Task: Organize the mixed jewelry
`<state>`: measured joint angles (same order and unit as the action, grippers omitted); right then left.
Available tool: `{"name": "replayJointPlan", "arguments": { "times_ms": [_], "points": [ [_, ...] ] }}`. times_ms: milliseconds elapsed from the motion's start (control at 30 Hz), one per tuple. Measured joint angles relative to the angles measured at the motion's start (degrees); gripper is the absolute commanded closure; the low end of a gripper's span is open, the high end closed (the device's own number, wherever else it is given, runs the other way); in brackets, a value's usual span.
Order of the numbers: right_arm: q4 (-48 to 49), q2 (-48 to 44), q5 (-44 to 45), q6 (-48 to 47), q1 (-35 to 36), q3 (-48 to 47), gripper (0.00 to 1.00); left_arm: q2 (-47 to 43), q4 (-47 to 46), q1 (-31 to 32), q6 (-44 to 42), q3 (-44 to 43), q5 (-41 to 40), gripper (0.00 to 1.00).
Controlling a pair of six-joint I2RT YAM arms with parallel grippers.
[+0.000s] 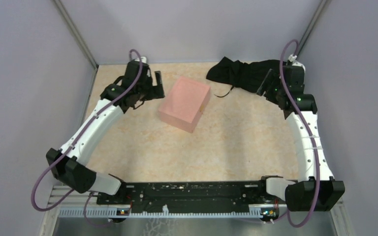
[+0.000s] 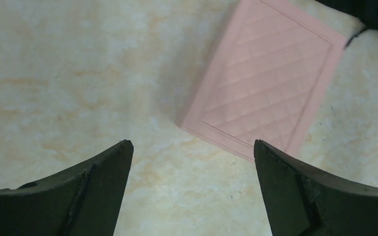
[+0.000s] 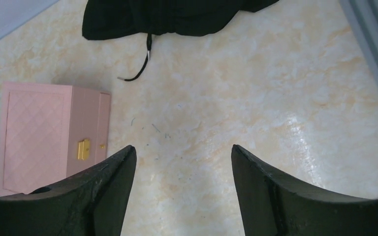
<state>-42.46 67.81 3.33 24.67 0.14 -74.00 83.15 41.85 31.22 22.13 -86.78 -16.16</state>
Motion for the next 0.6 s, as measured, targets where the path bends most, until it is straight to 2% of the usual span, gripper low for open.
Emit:
{"name": "replayJointPlan", "arguments": {
  "times_ms": [67, 133, 333, 600],
  "points": [
    [-1.46, 0.0, 1.77, -0.59, 0.0, -1.53, 0.28, -3.5, 0.35, -5.22, 1.29, 4.02, 0.48, 0.01],
    [-2.64, 0.0, 3.98, -1.07, 0.0, -2.75, 0.27, -5.62, 0.63, -6.84, 1.49, 4.66, 0.37, 0.01],
    [-5.55, 0.0, 10.78, -1.75, 0.0, -8.46, 0.27, -10.34, -1.27, -7.76, 0.35, 0.57, -0.87, 0.01],
    [-4.9, -0.26, 13.18, -1.46, 0.0, -11.17, 0.27, -17.25, -11.8, -7.76, -5.68, 0.55, 2.21, 0.01]
  ]
}}
